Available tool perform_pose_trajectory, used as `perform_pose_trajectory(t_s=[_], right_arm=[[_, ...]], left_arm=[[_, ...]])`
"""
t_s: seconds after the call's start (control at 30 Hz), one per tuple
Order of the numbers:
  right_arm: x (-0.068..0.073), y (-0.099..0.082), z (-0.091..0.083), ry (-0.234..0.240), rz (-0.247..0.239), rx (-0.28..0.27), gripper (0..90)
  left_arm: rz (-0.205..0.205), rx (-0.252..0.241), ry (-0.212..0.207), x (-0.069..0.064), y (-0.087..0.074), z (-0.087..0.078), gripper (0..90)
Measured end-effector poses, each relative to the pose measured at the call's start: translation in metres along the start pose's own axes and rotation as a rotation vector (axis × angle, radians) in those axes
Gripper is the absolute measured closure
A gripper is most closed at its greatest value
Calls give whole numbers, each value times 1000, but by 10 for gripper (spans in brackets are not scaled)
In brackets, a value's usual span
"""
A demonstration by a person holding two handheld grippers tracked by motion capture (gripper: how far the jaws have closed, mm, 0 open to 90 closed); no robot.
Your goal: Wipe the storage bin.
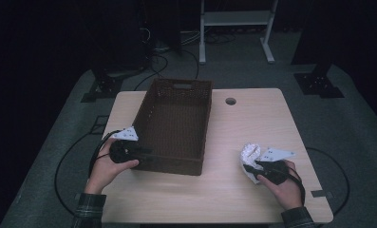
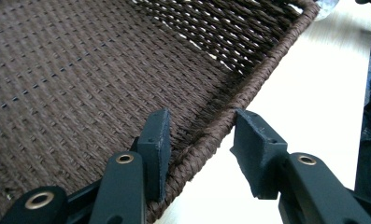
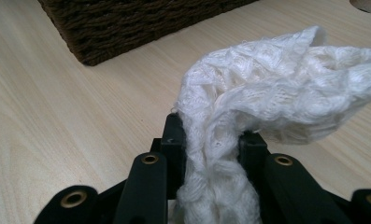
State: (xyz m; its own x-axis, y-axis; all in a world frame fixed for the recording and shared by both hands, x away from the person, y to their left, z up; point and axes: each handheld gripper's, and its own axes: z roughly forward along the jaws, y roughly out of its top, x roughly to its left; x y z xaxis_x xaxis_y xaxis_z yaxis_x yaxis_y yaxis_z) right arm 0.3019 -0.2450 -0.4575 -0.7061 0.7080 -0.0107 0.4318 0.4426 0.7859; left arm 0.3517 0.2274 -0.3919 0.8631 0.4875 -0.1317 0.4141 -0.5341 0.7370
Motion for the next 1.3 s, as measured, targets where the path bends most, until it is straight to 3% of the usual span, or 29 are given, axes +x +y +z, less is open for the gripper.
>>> perform_pose_trajectory(t_s=[0.27, 0.3, 0.43, 0.57, 0.73, 1.07, 1.3], right_arm=[[0, 0, 0, -1, 0, 0, 700], [0, 0, 0, -1, 2, 0, 700], [0, 0, 0, -2, 2, 0, 700], [-1, -1, -1, -3, 4, -3, 700], [-1, -1, 0, -2, 0, 0, 700], [-1, -1, -1, -6, 2, 1, 700], [-1, -2, -2, -8, 4, -1, 700]], left_arm=[[43, 19, -6, -12, 10, 13, 620], [45, 19, -32, -15, 12, 17, 645], [55, 20, -69, -22, 17, 24, 686], [80, 47, -51, -32, 24, 29, 712], [90, 58, -57, -34, 29, 32, 719], [111, 39, -122, -36, 47, 47, 759], [129, 52, -134, -38, 57, 60, 757]])
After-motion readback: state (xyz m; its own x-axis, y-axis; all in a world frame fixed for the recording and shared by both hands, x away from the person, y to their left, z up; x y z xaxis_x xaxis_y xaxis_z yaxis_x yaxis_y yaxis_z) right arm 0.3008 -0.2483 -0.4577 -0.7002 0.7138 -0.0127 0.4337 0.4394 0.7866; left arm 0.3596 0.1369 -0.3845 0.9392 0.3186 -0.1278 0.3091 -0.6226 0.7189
